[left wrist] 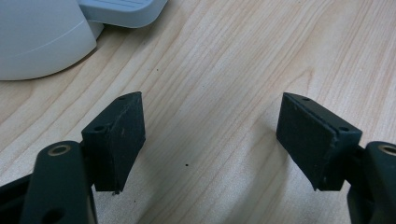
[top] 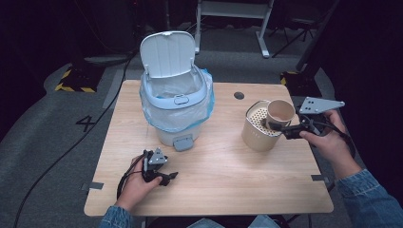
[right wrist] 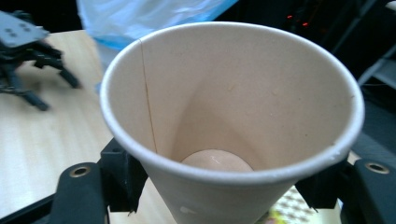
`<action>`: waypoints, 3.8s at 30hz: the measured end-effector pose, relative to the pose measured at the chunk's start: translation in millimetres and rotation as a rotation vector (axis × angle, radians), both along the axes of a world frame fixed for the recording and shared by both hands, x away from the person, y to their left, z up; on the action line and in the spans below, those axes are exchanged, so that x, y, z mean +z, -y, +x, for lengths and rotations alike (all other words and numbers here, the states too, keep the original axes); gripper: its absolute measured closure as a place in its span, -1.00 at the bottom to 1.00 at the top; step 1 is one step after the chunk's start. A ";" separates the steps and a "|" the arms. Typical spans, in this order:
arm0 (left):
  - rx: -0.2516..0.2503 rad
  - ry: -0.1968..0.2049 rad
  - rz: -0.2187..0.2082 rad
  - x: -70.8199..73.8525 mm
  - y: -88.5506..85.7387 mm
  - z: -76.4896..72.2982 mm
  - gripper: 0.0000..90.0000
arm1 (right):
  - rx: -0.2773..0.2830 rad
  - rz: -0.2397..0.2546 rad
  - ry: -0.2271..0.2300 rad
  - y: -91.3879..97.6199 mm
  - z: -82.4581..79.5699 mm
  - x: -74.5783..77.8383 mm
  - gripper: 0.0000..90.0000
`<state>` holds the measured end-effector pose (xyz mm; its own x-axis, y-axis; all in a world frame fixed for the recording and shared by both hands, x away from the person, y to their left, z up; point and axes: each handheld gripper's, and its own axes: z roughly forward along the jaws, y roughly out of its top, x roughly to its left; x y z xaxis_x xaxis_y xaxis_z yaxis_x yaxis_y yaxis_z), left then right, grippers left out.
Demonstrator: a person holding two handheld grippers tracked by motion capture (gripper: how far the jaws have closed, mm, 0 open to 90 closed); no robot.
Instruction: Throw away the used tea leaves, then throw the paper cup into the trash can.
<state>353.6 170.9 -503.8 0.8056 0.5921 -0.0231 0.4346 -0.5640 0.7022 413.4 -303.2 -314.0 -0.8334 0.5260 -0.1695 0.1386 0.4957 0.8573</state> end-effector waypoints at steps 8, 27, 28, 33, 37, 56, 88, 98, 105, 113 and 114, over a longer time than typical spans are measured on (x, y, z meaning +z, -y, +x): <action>0.001 0.000 0.000 0.1 -1.5 0.1 -0.47 | 0.087 0.003 -0.019 -8.9 -12.9 -24.6 -0.33; 0.001 0.000 0.001 0.1 -1.4 0.0 -0.47 | 0.131 0.030 -0.127 -17.0 -26.3 -78.7 -0.34; 0.001 0.000 0.001 0.1 -1.4 -0.1 -0.47 | 0.138 0.038 -0.129 -18.2 -26.0 -78.9 -0.34; 0.002 0.000 0.001 0.1 -1.4 -0.1 -0.47 | 0.155 0.067 -0.142 -25.5 -23.1 -77.8 -0.34; 0.001 0.000 0.000 0.0 -1.4 0.0 -0.47 | 0.175 0.072 -0.132 -35.9 -18.3 -72.3 -0.34; 0.000 0.000 0.001 0.0 -1.3 0.0 -0.47 | 0.299 0.082 -0.129 -81.3 39.9 -3.4 -0.34; 0.002 0.001 0.001 0.0 -1.4 0.0 -0.46 | 0.275 0.215 -0.099 -158.8 107.6 60.4 -0.35; 0.001 0.005 0.001 0.0 -1.3 0.7 -0.47 | 0.245 0.242 -0.054 -194.1 118.4 70.9 -0.36; 0.007 0.007 0.003 0.1 -0.5 1.0 -0.47 | 0.232 0.245 -0.048 -219.6 121.7 73.9 -0.36; 0.008 0.008 0.004 0.1 -0.3 0.7 -0.47 | 0.229 0.226 -0.057 -243.1 128.4 69.0 -0.35; 0.010 0.008 0.004 0.1 -0.2 0.6 -0.46 | 0.228 0.224 -0.059 -246.1 129.7 68.3 -0.35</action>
<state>354.2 171.1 -503.7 0.8000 0.5998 -0.0143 0.4342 -0.5624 0.7037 543.1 -57.1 -245.7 -0.9389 0.3438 -0.0185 0.0986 0.3200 0.9423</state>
